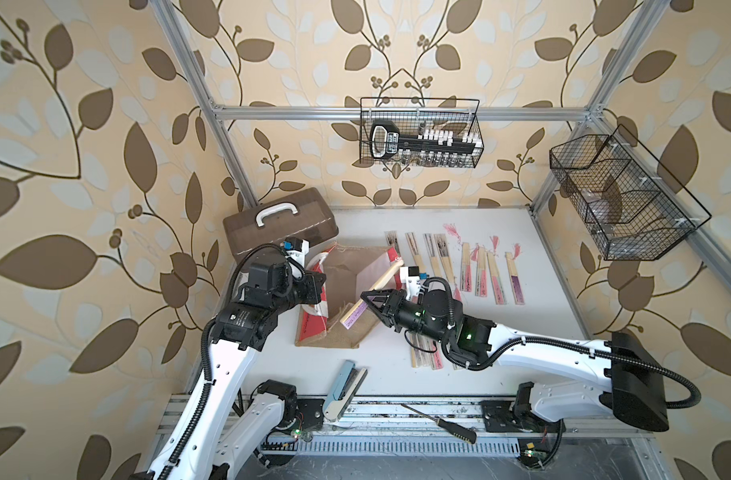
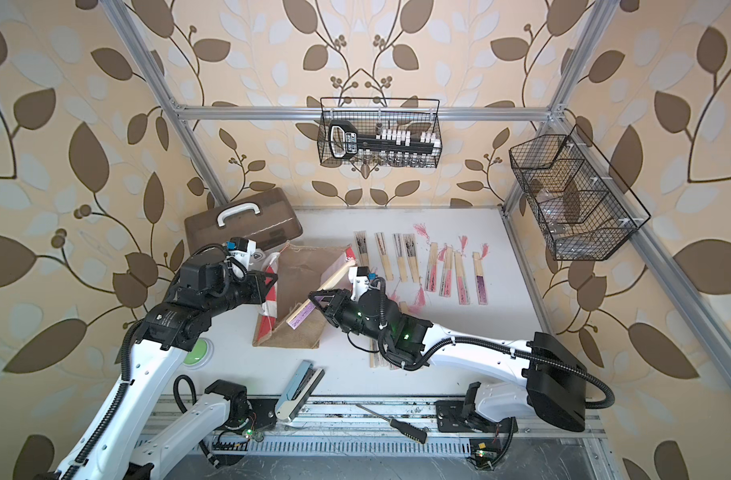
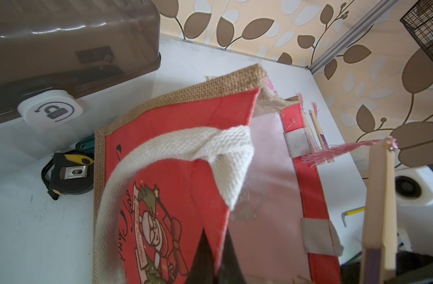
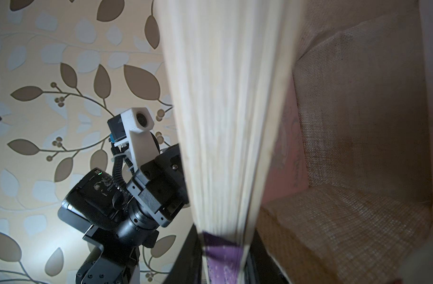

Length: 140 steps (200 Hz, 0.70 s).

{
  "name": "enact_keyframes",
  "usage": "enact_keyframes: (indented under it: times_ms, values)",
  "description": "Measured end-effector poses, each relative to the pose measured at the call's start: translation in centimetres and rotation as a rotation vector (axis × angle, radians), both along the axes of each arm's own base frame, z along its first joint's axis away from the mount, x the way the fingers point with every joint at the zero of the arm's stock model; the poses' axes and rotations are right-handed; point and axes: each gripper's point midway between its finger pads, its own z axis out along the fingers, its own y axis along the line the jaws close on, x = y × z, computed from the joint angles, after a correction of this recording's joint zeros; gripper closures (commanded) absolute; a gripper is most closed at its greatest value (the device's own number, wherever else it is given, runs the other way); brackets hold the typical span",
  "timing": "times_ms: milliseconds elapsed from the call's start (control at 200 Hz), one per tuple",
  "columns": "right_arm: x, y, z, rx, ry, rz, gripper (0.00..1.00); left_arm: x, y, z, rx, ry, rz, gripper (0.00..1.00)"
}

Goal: Take out the folding fans from the tote bags
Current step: Place the canvas bag at the center of the board.

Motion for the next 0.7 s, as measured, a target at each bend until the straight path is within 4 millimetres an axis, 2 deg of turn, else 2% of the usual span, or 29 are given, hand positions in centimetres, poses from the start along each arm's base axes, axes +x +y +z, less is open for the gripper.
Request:
enact_keyframes:
  times_ms: [90,205,345,415,485,570,640,700]
  values:
    - [-0.3,-0.6,0.5,-0.045,-0.041,0.017,0.77,0.9,-0.1,-1.0,0.007,0.038,0.001,1.00]
    - [-0.6,-2.3,2.3,-0.101,-0.118,0.019,0.77,2.2,-0.3,-2.8,0.027,0.101,0.004,1.00]
    - [-0.6,-5.6,5.0,-0.151,-0.219,-0.008,0.77,3.6,0.0,-4.3,0.060,0.149,0.024,1.00]
    - [-0.2,-7.6,5.2,-0.196,-0.251,-0.033,0.77,4.5,0.3,-4.5,0.082,0.158,0.049,1.00]
    - [0.3,-9.4,4.7,-0.262,-0.267,-0.053,0.77,5.1,0.9,-5.0,0.108,0.167,0.079,1.00]
    - [1.0,-11.9,3.3,-0.365,-0.262,-0.078,0.77,5.7,1.3,-5.7,0.131,0.180,0.102,0.88]
    - [1.4,-14.1,1.8,-0.457,-0.246,-0.098,0.77,6.0,1.6,-6.0,0.145,0.184,0.114,0.69]
    - [1.6,-16.0,0.3,-0.545,-0.227,-0.110,0.77,6.0,1.7,-6.1,0.145,0.188,0.122,0.60]
